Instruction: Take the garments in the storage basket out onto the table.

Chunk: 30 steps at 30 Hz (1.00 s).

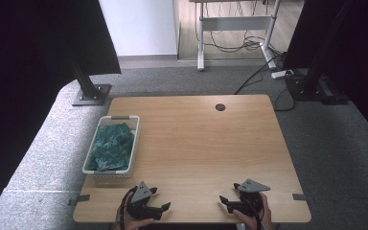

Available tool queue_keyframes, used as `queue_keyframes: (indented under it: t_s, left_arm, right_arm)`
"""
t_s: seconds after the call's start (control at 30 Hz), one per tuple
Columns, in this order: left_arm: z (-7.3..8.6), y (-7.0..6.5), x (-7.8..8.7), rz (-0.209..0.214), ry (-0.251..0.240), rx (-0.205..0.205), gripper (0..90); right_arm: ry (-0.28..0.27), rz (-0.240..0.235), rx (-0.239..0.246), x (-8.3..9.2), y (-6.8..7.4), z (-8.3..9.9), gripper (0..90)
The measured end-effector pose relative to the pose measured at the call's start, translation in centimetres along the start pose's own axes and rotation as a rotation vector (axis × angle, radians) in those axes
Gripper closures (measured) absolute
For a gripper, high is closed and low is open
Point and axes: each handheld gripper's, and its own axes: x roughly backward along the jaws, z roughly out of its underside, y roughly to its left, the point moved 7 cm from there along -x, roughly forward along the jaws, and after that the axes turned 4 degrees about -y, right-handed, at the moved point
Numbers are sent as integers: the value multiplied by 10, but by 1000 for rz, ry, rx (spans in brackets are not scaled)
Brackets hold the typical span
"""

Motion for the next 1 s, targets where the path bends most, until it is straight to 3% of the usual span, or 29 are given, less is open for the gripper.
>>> queue_keyframes:
  t_s: [0.4,0.5,0.67,1.0]
  left_arm:
    - [-1,1,1,-18,1,5,194]
    - [1,0,1,-30,2,0,193]
    - [3,2,1,-45,10,7,189]
    - [-2,4,-3,-60,25,1,188]
  right_arm:
    - [6,-15,-14,0,-2,2,219]
    - [16,-28,-8,-1,-1,2,219]
    - [27,-55,-38,-5,-3,0,215]
    - [39,-90,-36,-8,-2,-3,203]
